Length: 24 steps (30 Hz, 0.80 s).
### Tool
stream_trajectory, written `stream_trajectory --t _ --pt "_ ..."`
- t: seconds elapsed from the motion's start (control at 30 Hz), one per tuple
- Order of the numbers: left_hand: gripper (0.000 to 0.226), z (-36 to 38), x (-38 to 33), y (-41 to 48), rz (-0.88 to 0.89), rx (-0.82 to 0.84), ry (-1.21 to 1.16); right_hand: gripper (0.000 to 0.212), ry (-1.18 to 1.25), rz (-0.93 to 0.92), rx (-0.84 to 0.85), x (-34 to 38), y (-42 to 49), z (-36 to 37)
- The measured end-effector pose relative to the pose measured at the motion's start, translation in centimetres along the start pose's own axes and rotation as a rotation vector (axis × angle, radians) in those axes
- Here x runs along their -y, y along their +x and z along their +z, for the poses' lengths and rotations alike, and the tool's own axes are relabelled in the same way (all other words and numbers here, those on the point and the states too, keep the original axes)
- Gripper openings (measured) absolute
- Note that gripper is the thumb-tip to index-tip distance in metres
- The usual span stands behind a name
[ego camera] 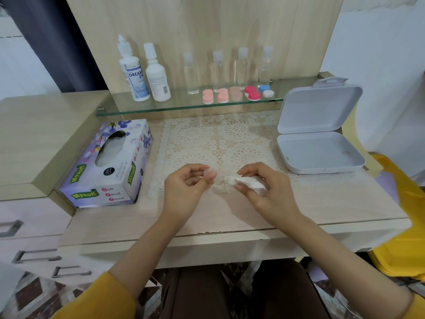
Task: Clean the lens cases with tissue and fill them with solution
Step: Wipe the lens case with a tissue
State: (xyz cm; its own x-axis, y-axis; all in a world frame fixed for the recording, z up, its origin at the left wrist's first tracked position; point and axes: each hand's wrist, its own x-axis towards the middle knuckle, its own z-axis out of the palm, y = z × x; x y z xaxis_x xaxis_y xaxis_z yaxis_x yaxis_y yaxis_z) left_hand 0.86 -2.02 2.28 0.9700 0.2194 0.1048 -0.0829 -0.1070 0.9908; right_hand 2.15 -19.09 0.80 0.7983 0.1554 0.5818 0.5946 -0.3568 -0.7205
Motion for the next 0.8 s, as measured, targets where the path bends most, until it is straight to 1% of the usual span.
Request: stream_trajectory --t 0.1,0.23,0.33,0.4,0.47,0.5,0.57,0.7,0.8 --pt "0.039 -0.1 -0.4 0.1 0.007 0.014 0.021 0.016 -0.006 -0.038 0.011 0.2 0.6 0.2" --pt "0.039 -0.3 -0.9 -0.1 0.011 0.046 0.004 0.011 0.063 -0.002 0.124 0.2 1.2 0.5" --pt "0.032 0.0 -1.3 -0.4 -0.037 0.096 -0.093 0.015 0.113 -0.013 0.078 0.2 1.2 0.9" --pt "0.036 0.0 -1.4 -0.8 -0.086 0.184 -0.168 0.022 0.131 -0.021 0.04 0.2 1.0 1.1" --pt "0.043 -0.1 -1.0 -1.1 -0.101 0.244 -0.181 0.022 0.141 -0.02 0.038 0.2 0.8 1.0" --pt "0.045 -0.1 -0.8 -1.3 -0.098 0.241 -0.175 0.022 0.144 -0.021 0.042 0.2 0.7 1.0" --pt "0.043 0.0 -0.5 -1.5 -0.091 0.184 -0.175 0.023 0.156 -0.01 0.052 0.1 0.6 1.0" --pt "0.031 0.1 -0.3 -1.3 -0.07 0.105 -0.166 0.029 0.218 0.073 0.056 0.2 0.6 0.9" --pt "0.02 -0.3 -0.2 -1.1 -0.061 0.074 -0.149 0.027 0.279 0.138 0.041 0.7 0.5 0.2"
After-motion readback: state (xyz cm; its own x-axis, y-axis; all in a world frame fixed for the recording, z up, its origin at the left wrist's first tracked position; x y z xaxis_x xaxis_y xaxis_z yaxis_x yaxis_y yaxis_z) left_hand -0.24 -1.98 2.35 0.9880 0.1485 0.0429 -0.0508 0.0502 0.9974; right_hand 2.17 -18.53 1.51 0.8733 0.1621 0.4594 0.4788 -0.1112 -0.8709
